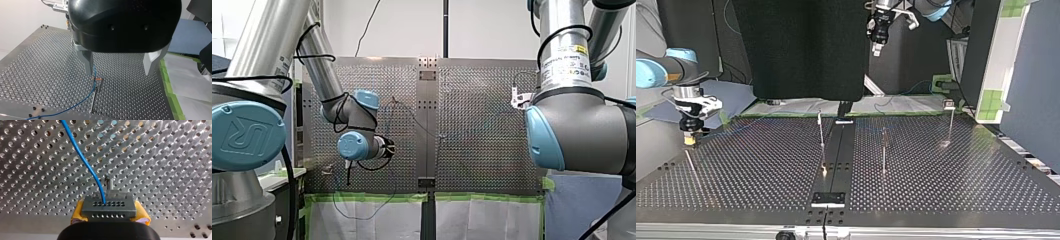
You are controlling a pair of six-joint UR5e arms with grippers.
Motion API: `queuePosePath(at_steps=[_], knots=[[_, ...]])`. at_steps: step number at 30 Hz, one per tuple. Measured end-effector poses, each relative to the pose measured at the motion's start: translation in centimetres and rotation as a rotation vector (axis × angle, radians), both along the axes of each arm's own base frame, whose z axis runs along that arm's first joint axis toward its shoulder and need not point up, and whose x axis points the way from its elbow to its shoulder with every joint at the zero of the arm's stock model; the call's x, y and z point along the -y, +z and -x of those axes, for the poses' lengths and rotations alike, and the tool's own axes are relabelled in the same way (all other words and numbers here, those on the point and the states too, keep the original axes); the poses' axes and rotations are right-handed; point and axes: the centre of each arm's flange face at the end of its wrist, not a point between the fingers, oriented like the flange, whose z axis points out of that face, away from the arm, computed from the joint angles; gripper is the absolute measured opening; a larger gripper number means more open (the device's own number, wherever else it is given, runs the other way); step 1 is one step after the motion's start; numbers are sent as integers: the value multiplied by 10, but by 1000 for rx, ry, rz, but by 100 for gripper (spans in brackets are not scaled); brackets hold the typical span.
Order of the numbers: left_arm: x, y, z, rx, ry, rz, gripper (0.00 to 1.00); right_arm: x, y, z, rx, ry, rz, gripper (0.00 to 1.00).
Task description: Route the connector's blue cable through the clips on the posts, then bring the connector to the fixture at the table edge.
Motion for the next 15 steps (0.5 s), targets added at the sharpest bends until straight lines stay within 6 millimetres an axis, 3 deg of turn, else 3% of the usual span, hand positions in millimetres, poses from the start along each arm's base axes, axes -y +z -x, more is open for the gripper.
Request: queuePosePath(at_steps=[15], knots=[[0,0,-1,-1,3,-1,99,1,0,13,-10,80,-12,0]])
